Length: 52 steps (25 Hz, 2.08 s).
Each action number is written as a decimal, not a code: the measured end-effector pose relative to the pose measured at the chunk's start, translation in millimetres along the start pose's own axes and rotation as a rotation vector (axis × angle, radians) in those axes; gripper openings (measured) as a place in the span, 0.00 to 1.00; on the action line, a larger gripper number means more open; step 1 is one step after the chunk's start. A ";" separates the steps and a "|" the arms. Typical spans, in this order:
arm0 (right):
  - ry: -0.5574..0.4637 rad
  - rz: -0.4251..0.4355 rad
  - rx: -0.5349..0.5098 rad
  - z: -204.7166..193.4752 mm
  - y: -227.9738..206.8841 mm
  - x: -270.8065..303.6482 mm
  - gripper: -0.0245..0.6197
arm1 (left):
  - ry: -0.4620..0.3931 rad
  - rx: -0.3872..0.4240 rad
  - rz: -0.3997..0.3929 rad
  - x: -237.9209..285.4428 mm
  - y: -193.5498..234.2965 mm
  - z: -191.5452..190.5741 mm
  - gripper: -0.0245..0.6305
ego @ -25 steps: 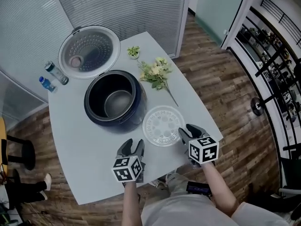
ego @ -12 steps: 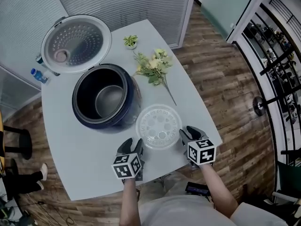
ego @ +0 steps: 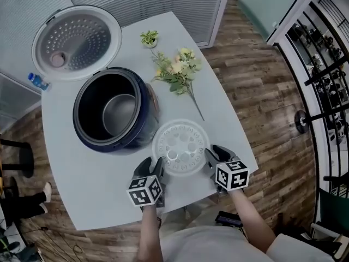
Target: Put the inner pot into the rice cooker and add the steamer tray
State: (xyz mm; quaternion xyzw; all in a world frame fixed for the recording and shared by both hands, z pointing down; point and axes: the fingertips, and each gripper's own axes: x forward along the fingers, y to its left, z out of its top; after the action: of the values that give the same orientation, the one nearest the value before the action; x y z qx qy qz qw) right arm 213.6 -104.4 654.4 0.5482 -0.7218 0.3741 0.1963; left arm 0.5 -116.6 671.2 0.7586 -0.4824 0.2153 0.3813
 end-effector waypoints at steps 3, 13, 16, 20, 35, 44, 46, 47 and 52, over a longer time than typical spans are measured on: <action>-0.003 0.012 0.001 1.5 -0.6 4.1 0.28 | -0.004 -0.017 0.000 3.1 -0.5 -1.1 0.33; -0.003 0.060 0.027 0.8 3.6 6.8 0.20 | -0.001 -0.065 -0.049 11.4 -8.5 -2.6 0.20; 0.005 0.075 0.039 1.2 3.7 6.4 0.20 | -0.001 -0.079 -0.054 11.3 -8.3 -2.6 0.20; 0.011 0.069 0.033 0.2 3.9 6.4 0.19 | 0.005 -0.079 -0.052 11.2 -7.7 -3.1 0.19; 0.013 0.042 0.041 -0.5 1.1 -12.6 0.19 | 0.026 -0.033 -0.067 1.0 -22.7 0.5 0.19; -0.027 0.022 0.040 8.8 -0.9 -38.0 0.19 | 0.008 -0.011 -0.103 -12.3 -43.0 11.1 0.19; -0.039 0.016 0.050 9.7 -2.4 -43.3 0.19 | 0.003 0.000 -0.111 -14.7 -47.9 14.7 0.19; -0.044 0.013 0.054 10.7 -3.1 -45.7 0.19 | 0.000 0.005 -0.116 -15.7 -50.3 17.1 0.19; -0.086 -0.005 0.077 21.3 -10.9 -59.0 0.19 | -0.029 0.030 -0.144 -20.0 -68.9 36.7 0.18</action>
State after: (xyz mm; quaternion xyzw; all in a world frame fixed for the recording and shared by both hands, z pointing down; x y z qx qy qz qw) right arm 245.4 -83.7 603.4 0.5725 -0.7134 0.3772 0.1449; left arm 51.9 -117.3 609.2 0.8001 -0.4287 0.1836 0.3773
